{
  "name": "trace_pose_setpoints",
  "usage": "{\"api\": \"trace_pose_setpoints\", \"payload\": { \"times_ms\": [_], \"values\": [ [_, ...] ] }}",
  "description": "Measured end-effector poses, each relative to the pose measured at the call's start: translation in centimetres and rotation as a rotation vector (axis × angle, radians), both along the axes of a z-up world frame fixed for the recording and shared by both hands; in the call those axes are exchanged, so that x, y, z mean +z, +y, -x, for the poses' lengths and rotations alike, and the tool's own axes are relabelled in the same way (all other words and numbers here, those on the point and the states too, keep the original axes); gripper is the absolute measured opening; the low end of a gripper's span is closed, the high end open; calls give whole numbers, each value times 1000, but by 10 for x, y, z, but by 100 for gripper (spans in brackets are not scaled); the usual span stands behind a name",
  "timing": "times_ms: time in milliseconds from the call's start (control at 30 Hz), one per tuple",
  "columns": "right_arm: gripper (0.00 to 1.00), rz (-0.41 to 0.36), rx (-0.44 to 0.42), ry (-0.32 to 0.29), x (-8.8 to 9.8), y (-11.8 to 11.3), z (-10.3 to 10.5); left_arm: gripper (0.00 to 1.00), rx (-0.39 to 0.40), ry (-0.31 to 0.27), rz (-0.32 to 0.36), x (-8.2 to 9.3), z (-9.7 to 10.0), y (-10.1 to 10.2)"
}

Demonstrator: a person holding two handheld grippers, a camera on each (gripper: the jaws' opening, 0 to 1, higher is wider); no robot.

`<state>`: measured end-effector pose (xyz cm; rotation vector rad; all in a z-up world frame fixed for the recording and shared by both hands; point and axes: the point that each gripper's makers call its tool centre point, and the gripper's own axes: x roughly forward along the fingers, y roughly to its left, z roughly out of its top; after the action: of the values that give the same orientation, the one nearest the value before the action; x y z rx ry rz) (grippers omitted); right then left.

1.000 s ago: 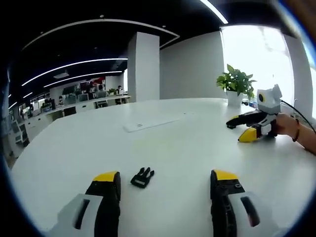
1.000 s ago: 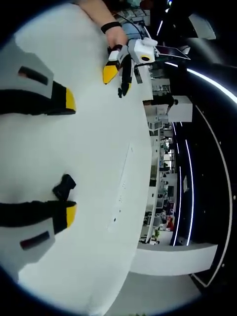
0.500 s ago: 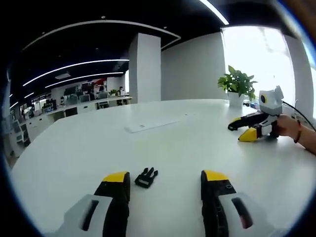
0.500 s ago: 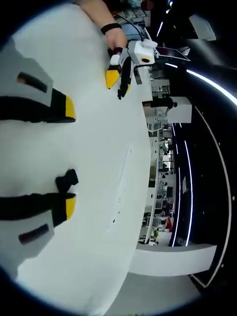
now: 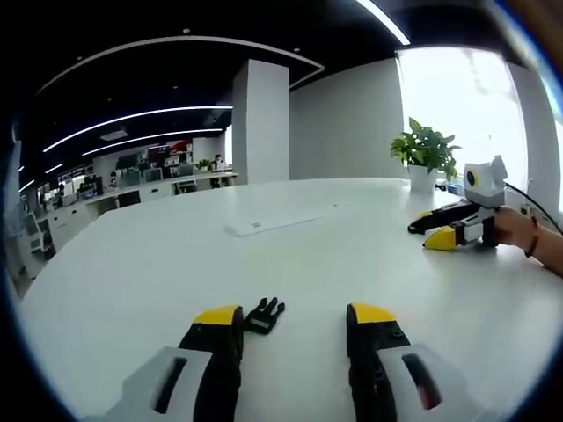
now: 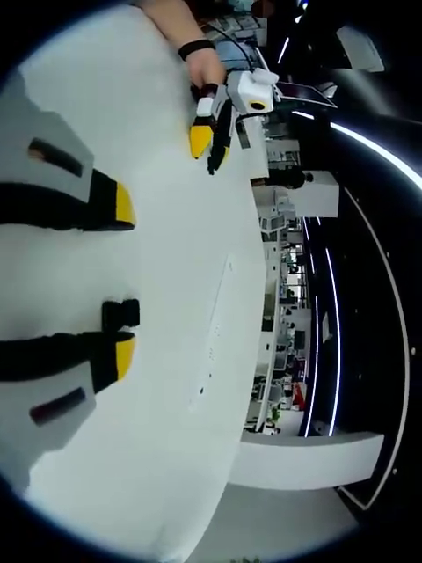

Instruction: Snap the two parts of the plastic buckle together until the buckle closes and remains connected.

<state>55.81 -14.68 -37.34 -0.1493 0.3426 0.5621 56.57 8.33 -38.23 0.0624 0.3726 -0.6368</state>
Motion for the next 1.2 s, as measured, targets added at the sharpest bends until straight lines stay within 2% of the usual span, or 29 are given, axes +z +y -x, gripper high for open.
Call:
{"api": "trace_pose_setpoints", "payload": {
  "times_ms": [100,267,367,533,900,1033,1200],
  "values": [
    [35,0,-8,-4,0,-4,-2,37,-5,0,1,0,2,0],
    [28,1,-16,-3,-1,-8,-4,35,-2,-2,4,0,1,1],
    [13,3,-13,-8,0,-9,-3,32,10,-3,3,1,1,3],
    [14,2,-19,-12,1,-11,-5,28,34,-9,3,2,2,5],
    [13,1,-31,-18,1,-13,-7,20,36,-6,6,1,-2,6],
    [13,8,-28,-25,1,-13,-6,13,23,-5,4,1,-2,5],
    [12,39,-6,-53,2,-11,-5,12,22,-6,3,0,0,4]
  ]
}}
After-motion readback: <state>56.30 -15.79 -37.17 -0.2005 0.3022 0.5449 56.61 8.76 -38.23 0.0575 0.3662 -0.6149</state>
